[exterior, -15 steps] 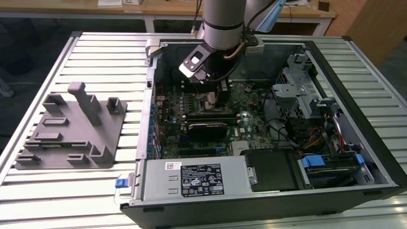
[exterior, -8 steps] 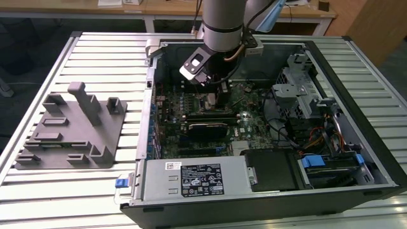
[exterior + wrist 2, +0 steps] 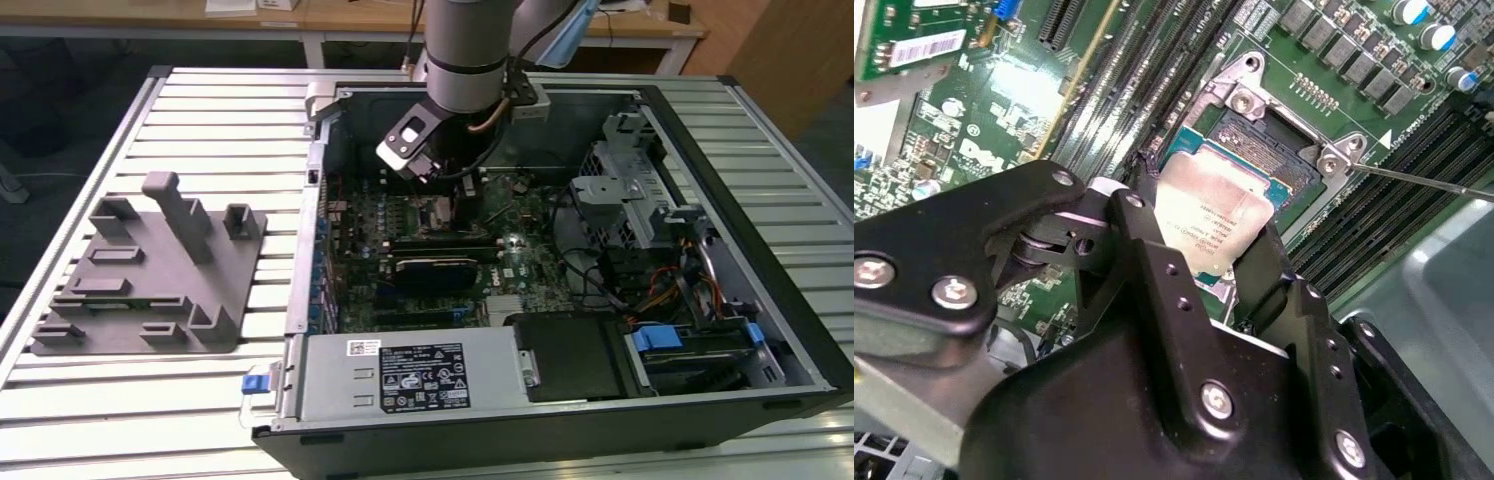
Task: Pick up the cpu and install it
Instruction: 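Place the cpu into insertion slot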
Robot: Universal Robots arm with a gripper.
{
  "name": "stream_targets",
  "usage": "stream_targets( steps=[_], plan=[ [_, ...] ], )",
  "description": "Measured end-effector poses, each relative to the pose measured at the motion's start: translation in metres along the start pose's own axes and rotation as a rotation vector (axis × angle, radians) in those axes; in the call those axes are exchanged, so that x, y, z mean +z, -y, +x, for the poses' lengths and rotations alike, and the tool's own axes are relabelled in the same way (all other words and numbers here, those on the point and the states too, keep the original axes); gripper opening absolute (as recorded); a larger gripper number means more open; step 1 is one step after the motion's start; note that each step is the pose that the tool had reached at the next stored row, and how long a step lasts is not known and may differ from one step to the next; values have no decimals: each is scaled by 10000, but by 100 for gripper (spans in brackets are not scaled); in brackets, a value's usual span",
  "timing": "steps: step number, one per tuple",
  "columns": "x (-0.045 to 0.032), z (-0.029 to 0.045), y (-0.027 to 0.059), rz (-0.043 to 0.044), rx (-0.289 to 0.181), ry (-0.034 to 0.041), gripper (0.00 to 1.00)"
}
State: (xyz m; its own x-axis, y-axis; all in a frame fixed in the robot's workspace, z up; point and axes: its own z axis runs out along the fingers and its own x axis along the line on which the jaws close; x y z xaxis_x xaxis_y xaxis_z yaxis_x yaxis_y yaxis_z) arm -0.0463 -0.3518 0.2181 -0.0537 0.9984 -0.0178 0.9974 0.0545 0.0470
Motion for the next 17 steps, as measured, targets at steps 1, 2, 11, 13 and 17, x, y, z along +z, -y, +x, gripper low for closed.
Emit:
stream_targets(
  steps=[1, 2, 11, 13, 17],
  plan=[
    [8, 6, 0, 1, 34, 3, 55],
    [18, 12, 0, 2, 70, 5, 55],
    [67, 22, 2, 3, 153, 7, 55],
    [76, 22, 2, 3, 158, 8, 55],
    [95, 23, 3, 4, 165, 9, 55]
  ],
)
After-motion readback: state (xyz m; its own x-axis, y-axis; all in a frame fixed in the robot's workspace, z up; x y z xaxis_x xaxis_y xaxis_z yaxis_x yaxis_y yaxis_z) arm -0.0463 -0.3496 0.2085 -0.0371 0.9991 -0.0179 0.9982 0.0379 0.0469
